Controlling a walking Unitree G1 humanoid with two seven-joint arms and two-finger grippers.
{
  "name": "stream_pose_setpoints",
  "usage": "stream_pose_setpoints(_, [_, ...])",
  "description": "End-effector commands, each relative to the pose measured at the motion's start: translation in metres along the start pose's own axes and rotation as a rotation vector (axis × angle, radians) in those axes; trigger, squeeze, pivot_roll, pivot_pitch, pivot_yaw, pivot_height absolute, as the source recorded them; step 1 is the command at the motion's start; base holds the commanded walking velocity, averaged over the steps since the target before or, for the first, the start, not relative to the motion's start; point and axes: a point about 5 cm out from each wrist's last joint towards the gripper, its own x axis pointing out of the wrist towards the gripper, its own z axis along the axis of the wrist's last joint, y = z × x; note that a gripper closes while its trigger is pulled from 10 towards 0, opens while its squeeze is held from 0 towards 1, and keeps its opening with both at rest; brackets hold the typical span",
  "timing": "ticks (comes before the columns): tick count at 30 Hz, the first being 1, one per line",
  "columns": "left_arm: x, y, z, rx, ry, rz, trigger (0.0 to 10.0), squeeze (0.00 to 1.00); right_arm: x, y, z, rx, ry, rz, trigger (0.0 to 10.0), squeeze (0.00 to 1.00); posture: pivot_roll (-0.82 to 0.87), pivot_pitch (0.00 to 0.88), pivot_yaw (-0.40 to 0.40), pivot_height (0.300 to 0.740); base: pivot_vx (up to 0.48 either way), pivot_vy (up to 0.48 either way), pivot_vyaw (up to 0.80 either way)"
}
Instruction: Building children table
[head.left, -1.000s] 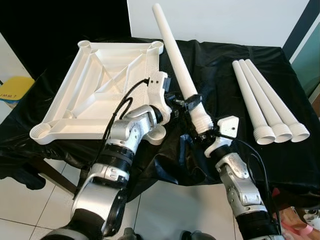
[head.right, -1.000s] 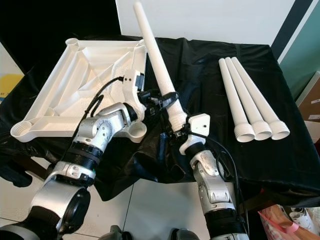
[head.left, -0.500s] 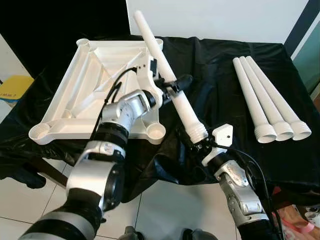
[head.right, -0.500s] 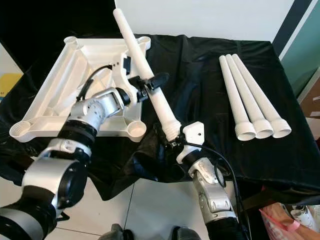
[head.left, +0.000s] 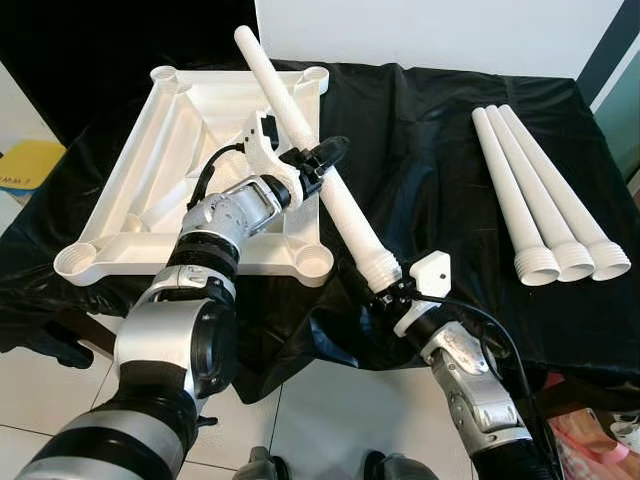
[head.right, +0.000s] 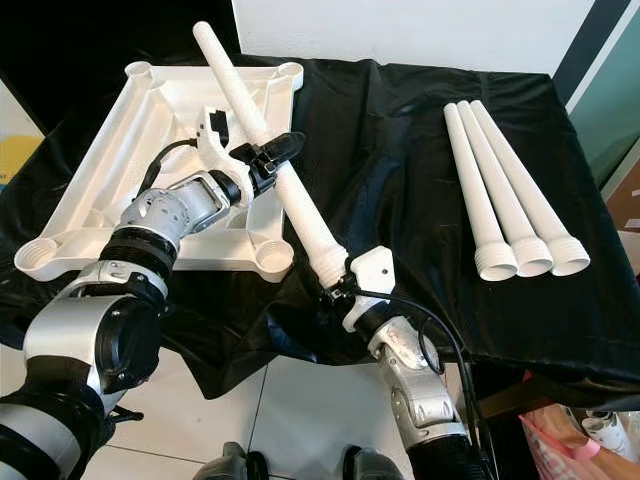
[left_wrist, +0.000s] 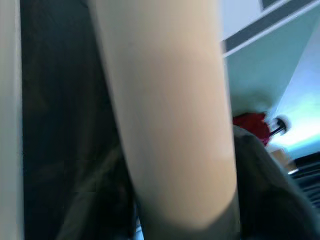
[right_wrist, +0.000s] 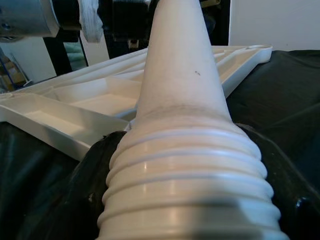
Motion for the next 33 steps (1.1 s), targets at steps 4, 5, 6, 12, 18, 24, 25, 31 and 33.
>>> stream_pose_setpoints(4, [0.005, -0.008, 0.005, -0.004, -0.001, -0.042, 0.0, 0.00, 0.002, 0.001, 0.002, 0.001, -0.007, 0.017, 10.0, 0.00, -0.09, 0.119, 0.009, 0.740, 0.000, 0.000, 0.00])
stream_pose_setpoints(5, [0.005, -0.008, 0.005, -0.004, -0.001, -0.042, 0.0, 0.00, 0.002, 0.001, 0.002, 0.001, -0.007, 0.017, 10.0, 0.00, -0.09, 0.119, 0.009, 0.740, 0.000, 0.000, 0.00])
stream_pose_setpoints(6, [0.006, -0.011, 0.006, -0.001, -0.005, -0.054, 0.0, 0.00, 0.002, -0.001, 0.003, -0.001, -0.008, 0.011, 10.0, 0.00, -0.09, 0.110, 0.011, 0.740, 0.000, 0.000, 0.00])
stream_pose_setpoints(12, [0.011, -0.024, 0.011, 0.031, -0.004, -0.102, 10.0, 0.00, 0.005, -0.006, 0.004, 0.002, -0.017, -0.012, 10.0, 1.00, -0.09, 0.093, 0.015, 0.740, 0.000, 0.000, 0.00])
stream_pose_setpoints(18, [0.015, -0.036, 0.022, 0.055, -0.036, -0.132, 10.0, 0.00, 0.005, -0.011, 0.007, 0.007, -0.033, -0.035, 10.0, 1.00, -0.09, 0.080, 0.014, 0.740, 0.000, 0.000, 0.00])
stream_pose_setpoints(24, [0.018, -0.052, 0.034, 0.212, -0.067, -0.178, 10.0, 0.00, 0.002, -0.022, 0.007, -0.028, -0.016, -0.101, 10.0, 1.00, -0.10, 0.068, 0.015, 0.740, 0.000, 0.000, 0.00])
stream_pose_setpoints(25, [0.018, -0.052, 0.034, 0.212, -0.067, -0.178, 10.0, 0.00, 0.002, -0.022, 0.007, -0.028, -0.016, -0.101, 10.0, 1.00, -0.10, 0.068, 0.015, 0.740, 0.000, 0.000, 0.00])
stream_pose_setpoints(31, [0.021, -0.066, 0.039, 0.387, -0.131, -0.185, 10.0, 0.00, 0.000, -0.032, 0.007, -0.064, 0.021, -0.158, 10.0, 0.00, -0.10, 0.053, 0.006, 0.740, 0.000, 0.000, 0.00])
stream_pose_setpoints(33, [0.022, -0.073, 0.039, 0.470, -0.159, -0.195, 10.0, 0.00, 0.002, -0.035, 0.009, -0.074, 0.026, -0.158, 10.0, 0.00, -0.10, 0.049, 0.004, 0.740, 0.000, 0.000, 0.00])
